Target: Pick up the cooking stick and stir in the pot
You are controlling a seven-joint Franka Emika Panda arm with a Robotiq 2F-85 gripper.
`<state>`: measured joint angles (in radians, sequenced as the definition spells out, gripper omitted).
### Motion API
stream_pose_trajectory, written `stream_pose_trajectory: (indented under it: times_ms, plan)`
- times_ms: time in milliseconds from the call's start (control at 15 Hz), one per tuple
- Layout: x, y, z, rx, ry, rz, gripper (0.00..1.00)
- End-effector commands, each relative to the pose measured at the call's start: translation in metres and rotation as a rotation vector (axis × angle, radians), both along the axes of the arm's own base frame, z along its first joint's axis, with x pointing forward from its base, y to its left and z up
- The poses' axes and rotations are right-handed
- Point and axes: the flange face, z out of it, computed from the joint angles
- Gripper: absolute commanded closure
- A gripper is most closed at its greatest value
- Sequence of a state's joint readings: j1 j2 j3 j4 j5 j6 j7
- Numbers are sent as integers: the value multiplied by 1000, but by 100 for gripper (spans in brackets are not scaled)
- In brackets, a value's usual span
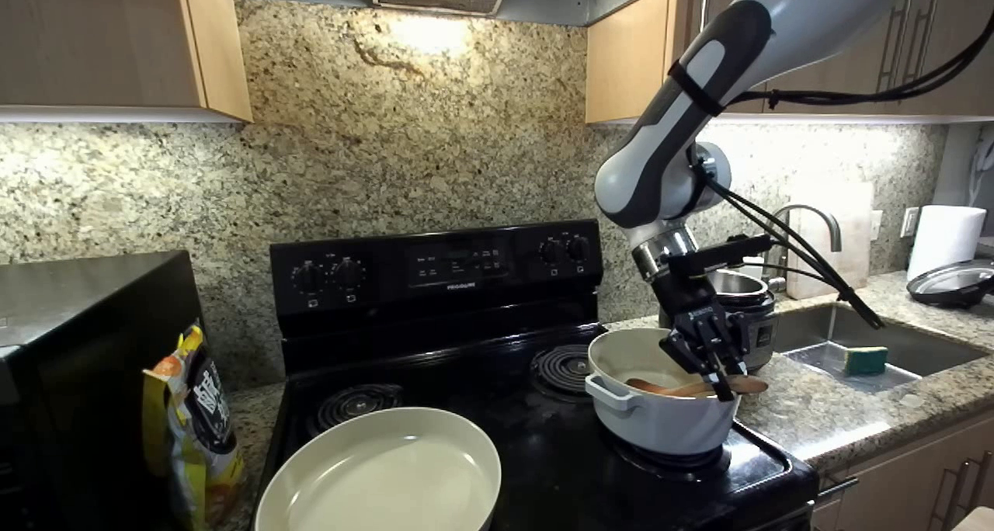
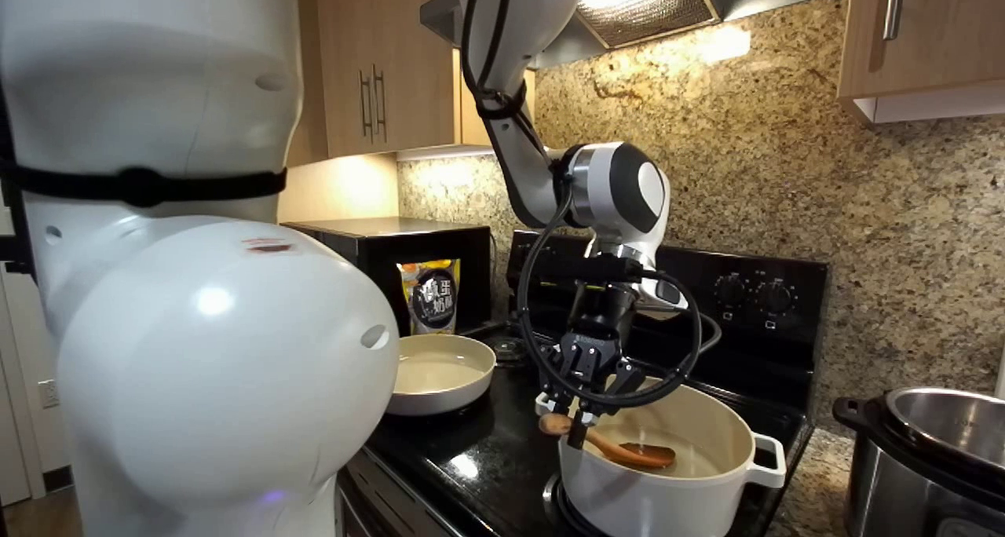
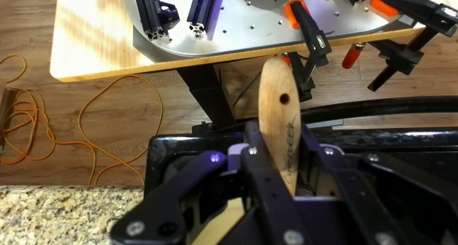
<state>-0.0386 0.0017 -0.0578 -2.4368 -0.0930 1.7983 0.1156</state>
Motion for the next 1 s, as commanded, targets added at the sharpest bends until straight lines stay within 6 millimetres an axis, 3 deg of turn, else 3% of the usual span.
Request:
stream_pose_trajectory:
  times_ms: [0,133,267,733,933]
  plan:
    - [5,-1,-8,18,-15,-41,92]
    - [5,-1,-9,22,-19,-46,89]
    - [5,-1,-8,28,-24,-53,47]
    - [-8,-1,13,23,-102,-49,3]
    - [-15,1,35,31,-202,-53,0]
